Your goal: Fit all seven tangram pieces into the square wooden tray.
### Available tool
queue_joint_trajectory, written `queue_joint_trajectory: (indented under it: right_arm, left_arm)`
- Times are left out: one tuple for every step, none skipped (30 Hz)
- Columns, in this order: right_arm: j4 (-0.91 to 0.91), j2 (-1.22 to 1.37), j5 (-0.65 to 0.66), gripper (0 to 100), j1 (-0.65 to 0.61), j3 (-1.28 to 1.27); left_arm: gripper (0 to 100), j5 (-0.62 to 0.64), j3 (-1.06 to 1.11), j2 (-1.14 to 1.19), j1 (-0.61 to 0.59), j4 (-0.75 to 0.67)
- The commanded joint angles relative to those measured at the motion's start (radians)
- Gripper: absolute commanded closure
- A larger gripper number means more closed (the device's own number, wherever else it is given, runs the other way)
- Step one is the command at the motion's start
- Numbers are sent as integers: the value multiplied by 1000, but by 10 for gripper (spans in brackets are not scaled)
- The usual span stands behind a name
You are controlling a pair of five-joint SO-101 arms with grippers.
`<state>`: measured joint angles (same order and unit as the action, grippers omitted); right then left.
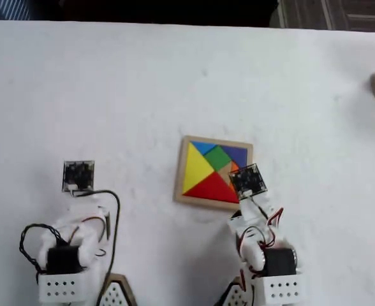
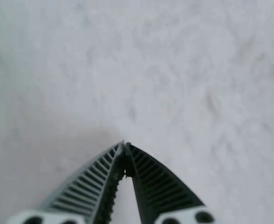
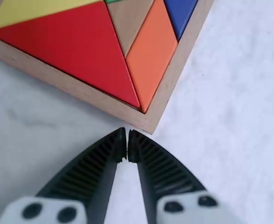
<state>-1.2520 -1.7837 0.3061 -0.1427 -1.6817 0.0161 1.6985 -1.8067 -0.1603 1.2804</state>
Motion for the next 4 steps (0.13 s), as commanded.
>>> queue_joint_trajectory:
  right_arm:
    - [-4,-1,11,981,1,-9]
    - [-4,-1,11,981,1,-9]
    - [-4,-1,11,981,1,-9]
    - [-4,-1,11,981,1,-9]
  left_arm:
    - [976,-6,-5,-16,-5,6]
    - [976,-6,-5,-16,-5,6]
    - [976,-6,-5,-16,-5,6]
    - [976,-6,-5,-16,-5,6]
